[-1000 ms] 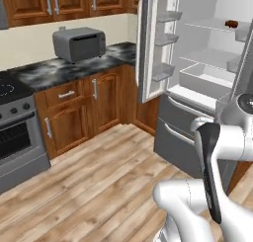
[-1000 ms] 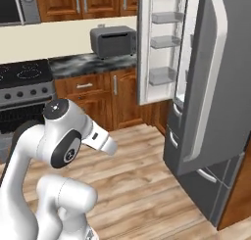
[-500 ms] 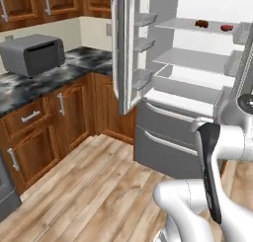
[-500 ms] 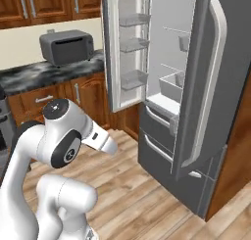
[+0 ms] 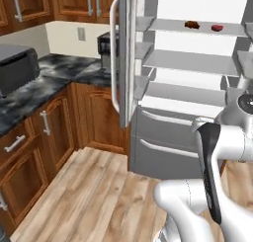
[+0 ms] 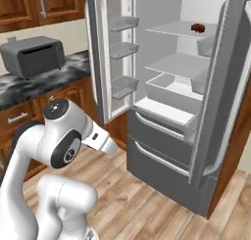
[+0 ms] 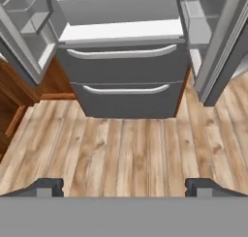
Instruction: Gather the eggplant and carrot from the fridge and place them on a tray on the dining counter. Then gather the steak and chicken drumstick from the fridge and place them on the other tray.
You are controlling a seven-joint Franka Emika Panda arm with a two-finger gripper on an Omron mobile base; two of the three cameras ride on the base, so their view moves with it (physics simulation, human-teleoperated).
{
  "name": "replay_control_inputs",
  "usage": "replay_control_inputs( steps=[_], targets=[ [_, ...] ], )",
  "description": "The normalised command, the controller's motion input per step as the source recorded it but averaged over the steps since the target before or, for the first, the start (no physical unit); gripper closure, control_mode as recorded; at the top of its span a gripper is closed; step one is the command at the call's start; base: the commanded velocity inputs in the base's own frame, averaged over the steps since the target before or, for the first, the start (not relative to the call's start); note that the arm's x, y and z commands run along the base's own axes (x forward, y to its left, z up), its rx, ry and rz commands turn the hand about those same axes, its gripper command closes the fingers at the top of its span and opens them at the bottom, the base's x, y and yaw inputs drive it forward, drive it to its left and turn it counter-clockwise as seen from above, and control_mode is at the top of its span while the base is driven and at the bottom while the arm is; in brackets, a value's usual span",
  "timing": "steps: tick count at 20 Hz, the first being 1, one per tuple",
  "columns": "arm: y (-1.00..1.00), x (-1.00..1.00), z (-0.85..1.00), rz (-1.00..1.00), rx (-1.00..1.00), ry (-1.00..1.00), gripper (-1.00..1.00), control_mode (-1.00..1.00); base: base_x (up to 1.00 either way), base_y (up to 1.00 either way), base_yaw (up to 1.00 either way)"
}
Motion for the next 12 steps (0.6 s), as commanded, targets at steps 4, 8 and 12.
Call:
replay_control_inputs(
  steps=[4, 8, 12],
  targets=[
    [0.0, 0.0, 0.0, 0.0, 0.0, 0.0, -1.0, 1.0, 0.67, 0.37, -0.35],
    [0.0, 0.0, 0.0, 0.0, 0.0, 0.0, -1.0, 1.0, 0.71, 0.11, -0.28],
    [0.0, 0.0, 0.0, 0.0, 0.0, 0.0, -1.0, 1.0, 0.69, 0.0, -0.21]
  ],
)
